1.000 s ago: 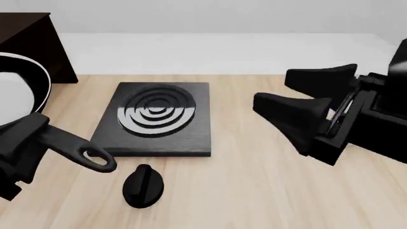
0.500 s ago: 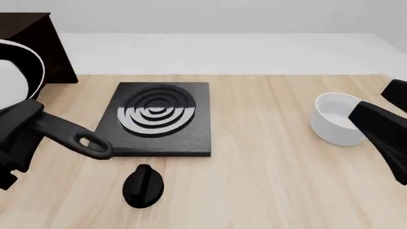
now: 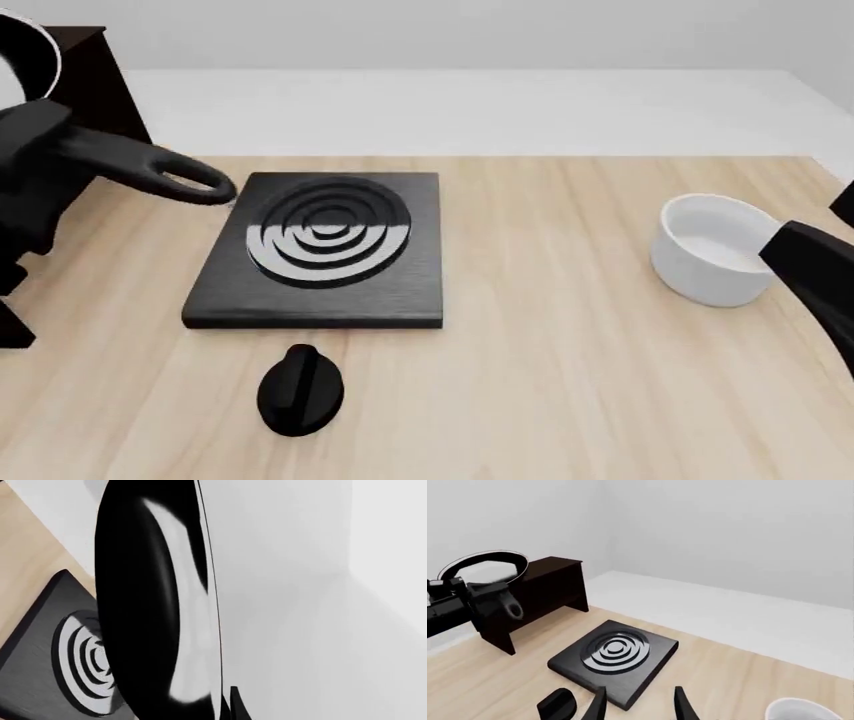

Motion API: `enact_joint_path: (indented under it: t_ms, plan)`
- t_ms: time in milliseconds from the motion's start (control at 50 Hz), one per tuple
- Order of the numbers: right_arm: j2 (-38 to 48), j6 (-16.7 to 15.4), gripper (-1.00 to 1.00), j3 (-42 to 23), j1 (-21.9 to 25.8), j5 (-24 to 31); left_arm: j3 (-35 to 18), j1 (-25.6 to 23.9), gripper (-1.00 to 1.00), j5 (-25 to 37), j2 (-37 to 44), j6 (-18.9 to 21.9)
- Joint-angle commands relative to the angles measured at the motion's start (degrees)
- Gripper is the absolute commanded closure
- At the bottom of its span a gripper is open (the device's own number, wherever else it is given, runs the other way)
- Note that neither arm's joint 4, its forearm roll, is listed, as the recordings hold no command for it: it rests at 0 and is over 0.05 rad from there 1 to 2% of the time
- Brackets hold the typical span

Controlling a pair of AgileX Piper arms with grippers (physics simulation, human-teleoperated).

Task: Put the frying pan on the cabinet shelf.

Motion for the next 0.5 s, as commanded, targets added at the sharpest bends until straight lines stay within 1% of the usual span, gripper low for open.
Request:
enact_joint_path:
  t_ms: [20, 80, 140, 220, 260, 280, 320, 360, 400, 440, 460, 500]
  plan:
    - [-0.29, 0.25, -1.0, 0.57, -0.37, -0.14, -7.72, 3.69, 1.0, -2.46, 7.04, -1.13]
    - [-0.3, 0.12, -1.0, 0.59, -0.44, -0.03, -8.72, 5.08, 1.0, -3.41, 8.78, -2.45]
    - [-0.46, 0.19, -1.0, 0.32, -0.49, 0.29, -10.76, 6.22, 1.0, -2.53, 10.22, -1.92]
    - [-0.45, 0.28, -1.0, 0.37, -0.51, 0.31, -12.56, 7.79, 1.0, -2.89, 12.4, -2.83]
    - [0.42, -1.1, -1.0, 0.65, -0.17, -0.28, -12.88, 8.88, 1.0, -3.71, 13.53, -4.08]
    - [0.43, -1.1, -1.0, 0.66, -0.17, -0.3, -12.88, 8.88, 1.0, -3.71, 13.54, -4.08]
    - [0.29, 0.13, -1.0, 1.02, -0.41, -0.49, -12.6, 9.9, 1.0, -5.35, 15.22, -6.87]
    - [0.7, -0.47, -1.0, 1.04, -0.11, -0.79, -12.89, 10.16, 1.0, -5.31, 15.34, -6.57]
    - [0.59, -0.34, -1.0, 0.79, -0.17, -0.6, -12.92, 10.64, 1.0, -5.37, 15.53, -6.82]
    - [0.48, -0.21, -1.0, 0.6, -0.24, -0.41, -12.87, 10.94, 1.0, -5.74, 15.58, -7.33]
    - [0.37, -0.22, -1.0, 0.54, -0.3, -0.33, -12.9, 11.66, 1.0, -6.32, 16.2, -8.33]
    - [0.34, -0.06, -1.0, 0.58, -0.33, -0.34, -13.45, 12.21, 1.0, -6.33, 16.76, -8.39]
